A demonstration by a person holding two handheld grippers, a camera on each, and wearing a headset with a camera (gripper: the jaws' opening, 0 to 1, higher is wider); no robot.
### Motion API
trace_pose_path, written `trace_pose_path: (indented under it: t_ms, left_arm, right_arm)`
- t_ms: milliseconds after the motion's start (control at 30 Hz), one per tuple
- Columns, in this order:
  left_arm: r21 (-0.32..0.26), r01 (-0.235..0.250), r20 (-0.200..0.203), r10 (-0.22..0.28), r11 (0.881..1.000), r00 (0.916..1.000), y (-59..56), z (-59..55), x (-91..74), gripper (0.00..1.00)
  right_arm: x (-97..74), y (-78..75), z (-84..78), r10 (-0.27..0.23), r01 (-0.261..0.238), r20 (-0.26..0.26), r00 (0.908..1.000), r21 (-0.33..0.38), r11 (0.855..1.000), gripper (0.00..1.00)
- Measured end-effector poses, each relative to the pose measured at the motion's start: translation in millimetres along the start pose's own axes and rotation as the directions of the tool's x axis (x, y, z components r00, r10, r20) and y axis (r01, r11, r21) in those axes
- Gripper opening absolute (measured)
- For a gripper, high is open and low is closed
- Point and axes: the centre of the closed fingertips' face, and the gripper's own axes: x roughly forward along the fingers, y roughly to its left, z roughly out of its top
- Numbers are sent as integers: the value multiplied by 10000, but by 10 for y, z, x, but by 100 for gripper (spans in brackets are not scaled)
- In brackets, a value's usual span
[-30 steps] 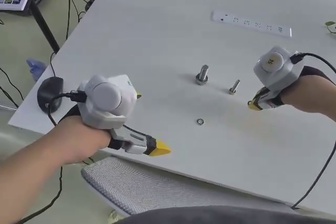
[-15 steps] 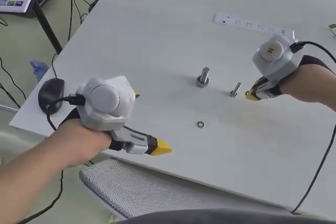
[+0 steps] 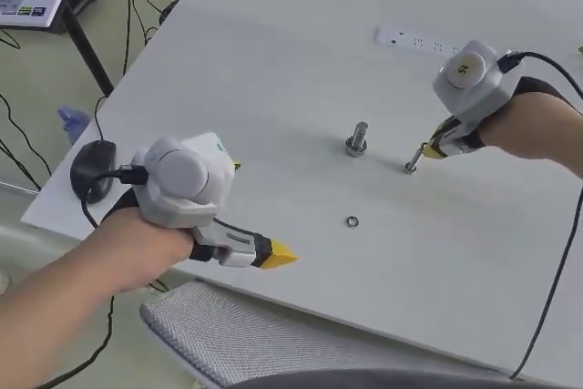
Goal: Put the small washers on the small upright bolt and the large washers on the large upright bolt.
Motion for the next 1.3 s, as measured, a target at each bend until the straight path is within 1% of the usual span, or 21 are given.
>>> trace_pose_path:
  t_ms: [133,367,500,667,900,967,1100,1200,1300]
  left_arm:
    - [0,-88,11,88,10000,10000,41,23,-2,94]
    - [-138,63,-158,-65,9999,9999,-1,-18,24,90]
    - [-118,112,-210,-115,9999,9997,-25,-40,32,90]
    - [-138,126,-276,-129,9998,9995,-29,-59,38,89]
    - [-188,195,-360,-202,9996,9991,-40,-83,46,87]
    - [-160,243,-454,-250,9996,9987,-47,-101,47,87]
    - [-125,203,-466,-209,9997,9987,-26,-106,44,87]
    - [-182,117,-363,-123,9998,9993,0,-92,35,87]
    - [-196,78,-383,-86,9998,9992,10,-101,32,87]
  right_arm:
    - [33,13,-11,69,-69,-63,10000,-43,10000,12]
    - [71,27,-13,175,-175,-108,9998,-63,9998,12]
    - [85,39,-12,203,-204,-115,9997,-102,9997,12]
    - [89,44,-12,207,-209,-139,9997,-135,9997,12]
    - [134,51,-44,194,-202,-355,9992,-220,9996,12]
    - [171,18,-54,205,-214,-388,9990,-228,9995,12]
    - [198,26,-74,204,-218,-476,9987,-301,9993,12]
    - [216,36,-79,190,-200,-447,9988,-222,9996,12]
    - [268,47,-116,98,-120,-560,9984,-387,9992,12]
